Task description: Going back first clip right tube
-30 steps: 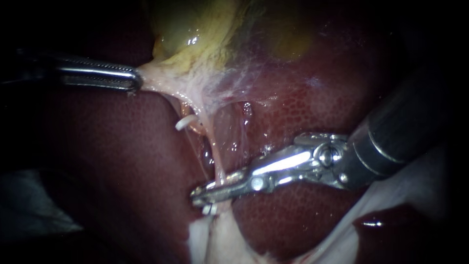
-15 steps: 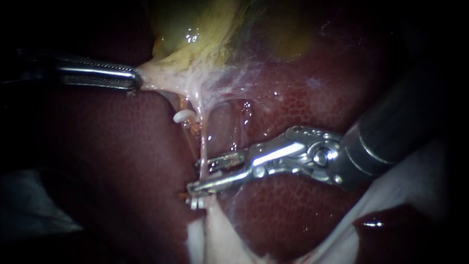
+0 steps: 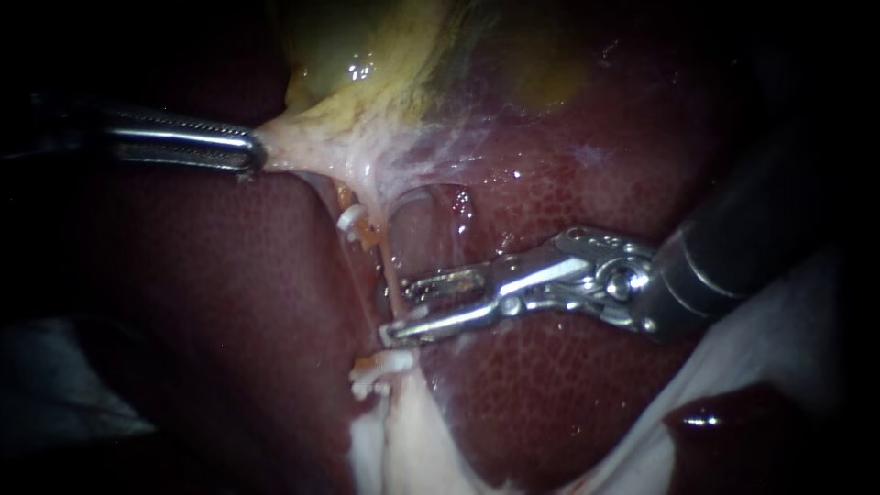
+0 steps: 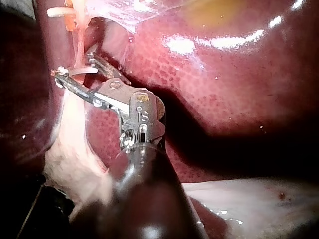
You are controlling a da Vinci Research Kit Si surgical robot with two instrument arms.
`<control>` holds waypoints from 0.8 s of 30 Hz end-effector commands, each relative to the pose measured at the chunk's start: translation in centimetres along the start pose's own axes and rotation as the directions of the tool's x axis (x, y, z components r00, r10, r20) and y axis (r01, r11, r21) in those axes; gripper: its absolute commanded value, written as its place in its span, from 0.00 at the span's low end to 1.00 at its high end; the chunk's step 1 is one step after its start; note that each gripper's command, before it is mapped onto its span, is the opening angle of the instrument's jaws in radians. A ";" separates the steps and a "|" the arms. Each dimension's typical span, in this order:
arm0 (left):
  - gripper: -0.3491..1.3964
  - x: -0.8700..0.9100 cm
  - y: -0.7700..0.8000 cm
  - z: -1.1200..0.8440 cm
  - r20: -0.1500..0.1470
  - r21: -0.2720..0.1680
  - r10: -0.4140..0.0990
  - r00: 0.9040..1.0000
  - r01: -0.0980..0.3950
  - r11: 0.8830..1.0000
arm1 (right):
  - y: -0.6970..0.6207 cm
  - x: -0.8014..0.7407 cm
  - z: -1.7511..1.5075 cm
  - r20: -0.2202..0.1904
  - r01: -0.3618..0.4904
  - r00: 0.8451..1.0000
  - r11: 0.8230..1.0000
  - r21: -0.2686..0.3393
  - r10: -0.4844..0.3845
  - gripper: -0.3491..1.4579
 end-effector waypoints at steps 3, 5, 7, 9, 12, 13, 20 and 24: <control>0.00 0.01 0.00 -0.01 0.000 -0.001 0.000 1.000 0.000 1.000 | -0.10 0.01 -0.03 0.001 0.043 0.999 0.999 0.004 -0.043 0.47; 0.00 0.00 0.00 -0.01 0.000 -0.001 0.000 1.000 0.000 1.000 | -0.15 0.01 -0.03 0.000 0.067 0.998 0.998 0.003 -0.067 0.47; 0.00 0.00 0.00 -0.01 0.000 -0.001 0.000 1.000 0.000 1.000 | -0.21 0.01 -0.04 0.005 0.084 0.996 0.996 0.016 -0.085 0.47; 0.00 0.00 0.00 -0.01 0.000 -0.001 0.000 1.000 0.000 1.000 | -0.25 0.01 -0.04 0.009 0.096 0.995 0.995 0.027 -0.097 0.47; 0.00 0.00 0.00 -0.02 0.000 -0.001 0.000 1.000 0.000 1.000 | -0.29 0.01 -0.05 0.010 0.108 0.994 0.994 0.031 -0.109 0.47; 0.00 0.00 0.00 -0.02 0.000 -0.001 0.000 1.000 0.000 1.000 | -0.29 0.01 -0.05 0.010 0.108 0.994 0.994 0.031 -0.109 0.47; 0.00 0.00 0.00 -0.02 0.000 -0.002 0.000 1.000 0.000 1.000 | -0.35 0.08 -0.24 0.022 0.214 0.976 0.976 0.030 -0.214 0.47; 0.00 0.00 -0.02 -0.02 0.000 -0.003 0.001 1.000 -0.001 1.000 | -0.50 0.27 -0.51 0.102 0.370 0.926 0.926 -0.074 -0.363 0.47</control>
